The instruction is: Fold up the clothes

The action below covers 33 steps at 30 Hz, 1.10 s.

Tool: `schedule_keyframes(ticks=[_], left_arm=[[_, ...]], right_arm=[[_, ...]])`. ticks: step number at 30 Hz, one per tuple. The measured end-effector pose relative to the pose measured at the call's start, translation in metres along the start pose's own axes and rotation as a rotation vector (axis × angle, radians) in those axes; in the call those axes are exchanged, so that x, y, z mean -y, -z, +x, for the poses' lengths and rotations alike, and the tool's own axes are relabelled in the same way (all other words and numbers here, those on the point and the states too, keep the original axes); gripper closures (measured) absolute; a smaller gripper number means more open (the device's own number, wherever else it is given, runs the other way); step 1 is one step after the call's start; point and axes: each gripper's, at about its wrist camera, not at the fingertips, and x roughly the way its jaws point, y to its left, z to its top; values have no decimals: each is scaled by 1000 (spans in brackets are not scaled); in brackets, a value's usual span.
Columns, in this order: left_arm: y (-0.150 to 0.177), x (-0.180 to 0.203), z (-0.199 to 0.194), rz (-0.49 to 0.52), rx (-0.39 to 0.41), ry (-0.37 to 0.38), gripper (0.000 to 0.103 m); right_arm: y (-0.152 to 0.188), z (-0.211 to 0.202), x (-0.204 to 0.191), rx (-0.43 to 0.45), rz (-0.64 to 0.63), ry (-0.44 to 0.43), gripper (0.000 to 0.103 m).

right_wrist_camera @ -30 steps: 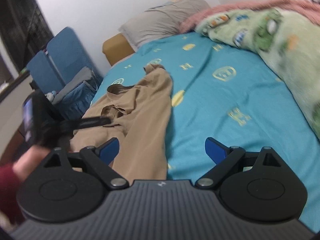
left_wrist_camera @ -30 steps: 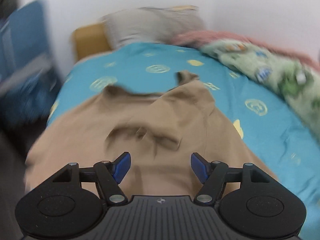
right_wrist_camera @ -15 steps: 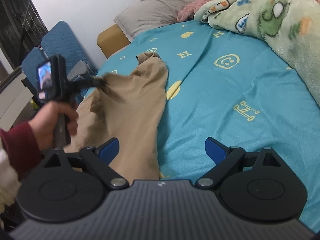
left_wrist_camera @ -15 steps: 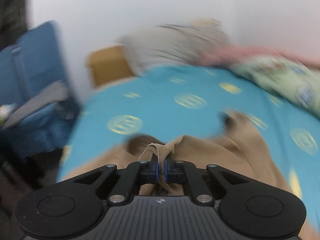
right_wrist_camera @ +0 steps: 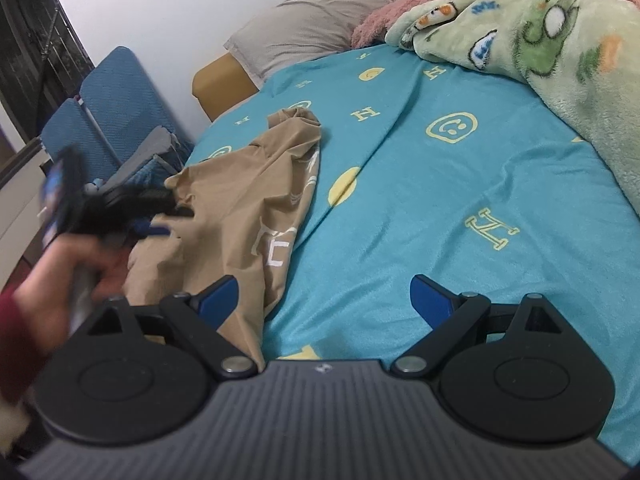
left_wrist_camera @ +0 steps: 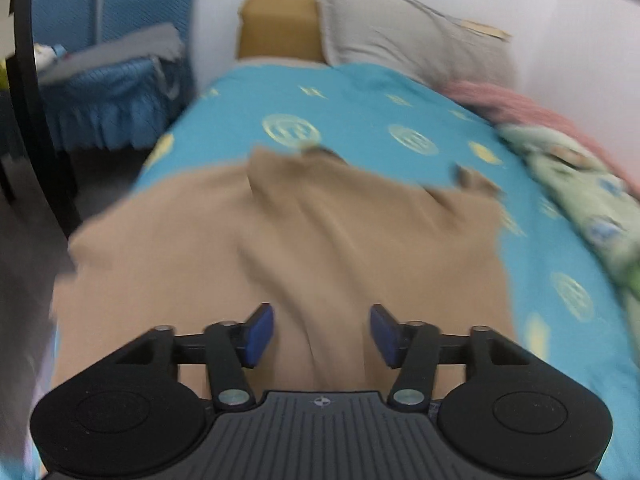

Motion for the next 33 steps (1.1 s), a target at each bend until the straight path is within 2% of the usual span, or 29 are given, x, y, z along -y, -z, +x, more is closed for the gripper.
schedule_keyframes(ticks=[6,9,12,15,18,21,22,27,30,33], left_arm=[[114,9,-107,-54,-159,158,44],[167,6,-130,-110,-268,201,45],[206,5,-143,-134,-330,221,52],[220,5,-156,-95,-301,228,57],[230,0,-175,-110,-266,252,66],[233,-6,-177,-116,-296,301,78],[233,-5,-179,-100,-287,293,81],[234,-1,-197,-62,-233,288,80],[230,1,-187,-57,-270,271,79],[232,2,-176,-59,-343,258,65]], right_arm=[[0,-19,-4,13,11,-40,9],[2,-38,-10,25,7,-50,9],[8,-58,-15,33,-3,-61,9],[16,-77,-19,37,-30,-43,9],[22,-91,-17,39,-23,-41,9],[24,-98,-14,34,-9,-39,9],[25,-98,-12,30,2,-40,9],[28,-96,-11,14,15,-26,9],[28,-95,-12,9,14,-30,9],[28,-93,-11,3,18,-35,9]])
